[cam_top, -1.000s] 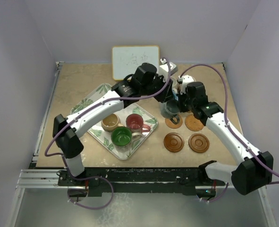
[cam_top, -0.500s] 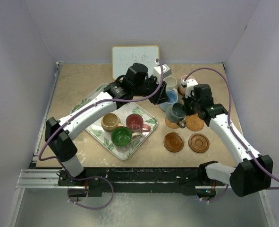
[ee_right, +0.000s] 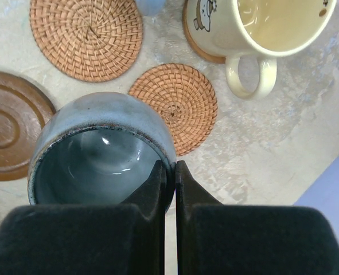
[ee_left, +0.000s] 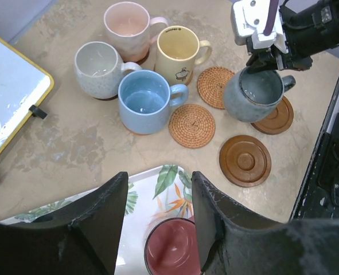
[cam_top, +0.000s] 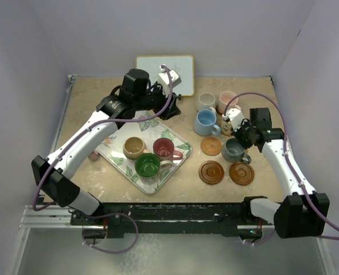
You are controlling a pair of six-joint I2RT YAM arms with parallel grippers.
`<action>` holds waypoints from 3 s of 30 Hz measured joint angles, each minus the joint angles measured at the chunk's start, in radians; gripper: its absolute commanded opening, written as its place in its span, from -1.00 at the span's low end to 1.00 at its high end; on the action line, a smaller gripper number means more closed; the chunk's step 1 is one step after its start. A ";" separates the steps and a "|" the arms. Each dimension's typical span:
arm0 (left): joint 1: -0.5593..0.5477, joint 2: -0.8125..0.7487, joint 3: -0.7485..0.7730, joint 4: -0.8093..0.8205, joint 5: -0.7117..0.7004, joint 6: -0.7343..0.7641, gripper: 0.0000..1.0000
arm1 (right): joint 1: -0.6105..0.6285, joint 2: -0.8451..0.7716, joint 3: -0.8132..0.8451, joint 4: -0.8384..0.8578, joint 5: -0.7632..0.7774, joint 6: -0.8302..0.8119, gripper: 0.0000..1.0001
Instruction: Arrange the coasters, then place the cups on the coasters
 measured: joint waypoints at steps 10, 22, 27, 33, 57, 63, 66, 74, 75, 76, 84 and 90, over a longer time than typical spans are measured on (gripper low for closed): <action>-0.009 0.000 -0.022 -0.013 0.005 0.033 0.02 | -0.018 0.184 0.088 -0.012 -0.027 -0.202 -1.00; -0.009 0.000 -0.028 -0.013 0.006 0.040 0.05 | -0.055 0.281 0.129 0.036 -0.070 -0.266 -1.00; -0.010 0.000 -0.030 -0.012 0.010 0.040 0.06 | -0.076 0.282 0.129 0.051 -0.071 -0.280 -1.00; -0.010 0.000 -0.038 -0.006 0.016 0.039 0.07 | -0.095 0.282 0.116 0.085 -0.072 -0.290 -1.00; -0.009 0.000 -0.041 -0.006 0.039 0.039 0.12 | -0.129 0.279 0.043 0.158 -0.079 -0.317 -0.80; -0.009 -0.001 -0.045 -0.006 0.038 0.040 0.13 | -0.129 0.278 0.039 0.157 -0.070 -0.319 -0.60; -0.009 -0.004 -0.048 -0.006 0.031 0.042 0.15 | -0.129 0.278 0.035 0.153 -0.069 -0.319 -0.52; -0.009 -0.031 -0.077 -0.047 -0.042 0.085 0.29 | -0.129 0.236 0.037 0.105 -0.065 -0.313 -0.18; -0.009 -0.034 -0.078 -0.058 -0.053 0.092 0.30 | -0.129 0.225 0.043 0.093 -0.066 -0.309 -0.14; -0.009 -0.039 -0.082 -0.068 -0.067 0.100 0.32 | -0.129 0.212 0.054 0.077 -0.066 -0.307 -0.09; 0.040 -0.089 -0.188 -0.172 -0.136 0.163 0.47 | -0.128 0.074 0.163 -0.006 -0.110 -0.212 0.17; 0.109 -0.096 -0.261 -0.217 -0.155 0.191 0.50 | -0.085 0.011 0.195 -0.055 -0.181 -0.098 0.25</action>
